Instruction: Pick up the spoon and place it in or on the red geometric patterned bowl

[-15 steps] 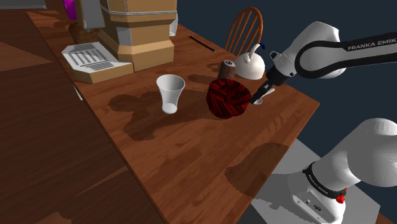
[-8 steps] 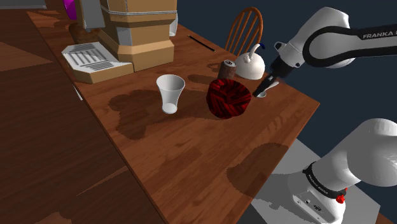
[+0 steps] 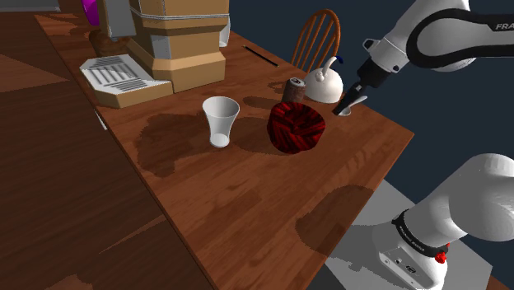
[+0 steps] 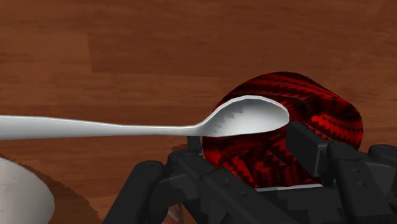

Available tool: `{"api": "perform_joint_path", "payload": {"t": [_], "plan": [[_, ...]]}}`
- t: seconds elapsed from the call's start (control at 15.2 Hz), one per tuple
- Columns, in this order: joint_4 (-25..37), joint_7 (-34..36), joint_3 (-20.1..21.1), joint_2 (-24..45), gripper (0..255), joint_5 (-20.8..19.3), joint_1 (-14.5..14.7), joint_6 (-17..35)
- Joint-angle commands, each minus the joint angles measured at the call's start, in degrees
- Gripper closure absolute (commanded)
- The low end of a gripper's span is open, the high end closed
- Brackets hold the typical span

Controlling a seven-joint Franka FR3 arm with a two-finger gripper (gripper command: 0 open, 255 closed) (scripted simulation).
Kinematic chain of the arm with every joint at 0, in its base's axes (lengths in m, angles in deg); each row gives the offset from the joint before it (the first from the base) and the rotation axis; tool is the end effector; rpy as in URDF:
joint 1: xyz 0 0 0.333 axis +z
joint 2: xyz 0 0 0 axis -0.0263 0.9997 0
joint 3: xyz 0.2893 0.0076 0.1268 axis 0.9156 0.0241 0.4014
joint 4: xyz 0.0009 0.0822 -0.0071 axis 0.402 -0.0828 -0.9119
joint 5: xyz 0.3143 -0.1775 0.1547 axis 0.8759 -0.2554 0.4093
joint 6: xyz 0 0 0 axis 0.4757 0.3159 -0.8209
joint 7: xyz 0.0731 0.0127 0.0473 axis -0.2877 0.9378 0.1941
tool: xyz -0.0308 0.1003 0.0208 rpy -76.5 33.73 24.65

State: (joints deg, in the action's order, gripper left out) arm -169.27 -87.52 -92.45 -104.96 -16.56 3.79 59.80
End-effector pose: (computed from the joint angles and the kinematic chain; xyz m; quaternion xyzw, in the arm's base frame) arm 0.3584 -0.0111 0.4582 -0.9826 -0.1278 -0.1085 0.0799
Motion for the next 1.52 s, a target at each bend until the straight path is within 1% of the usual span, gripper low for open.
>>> {"api": "perform_joint_path", "payload": {"t": [0.0, 0.46, 0.99, 1.39, 1.45], "plan": [[1.15, 0.46, 0.24, -0.59, 255, -0.11, -0.04, -1.73], [5.65, 1.45, 0.57, -1.63, 255, -0.44, -0.16, -7.21], [12.05, 11.55, 9.43, 7.04, 255, 3.35, 4.46, -3.38], [19.2, 18.76, 15.22, 15.0, 255, 3.95, 6.52, -1.46], [18.56, 18.65, 15.25, 15.15, 255, 4.03, 6.56, -0.67]]}}
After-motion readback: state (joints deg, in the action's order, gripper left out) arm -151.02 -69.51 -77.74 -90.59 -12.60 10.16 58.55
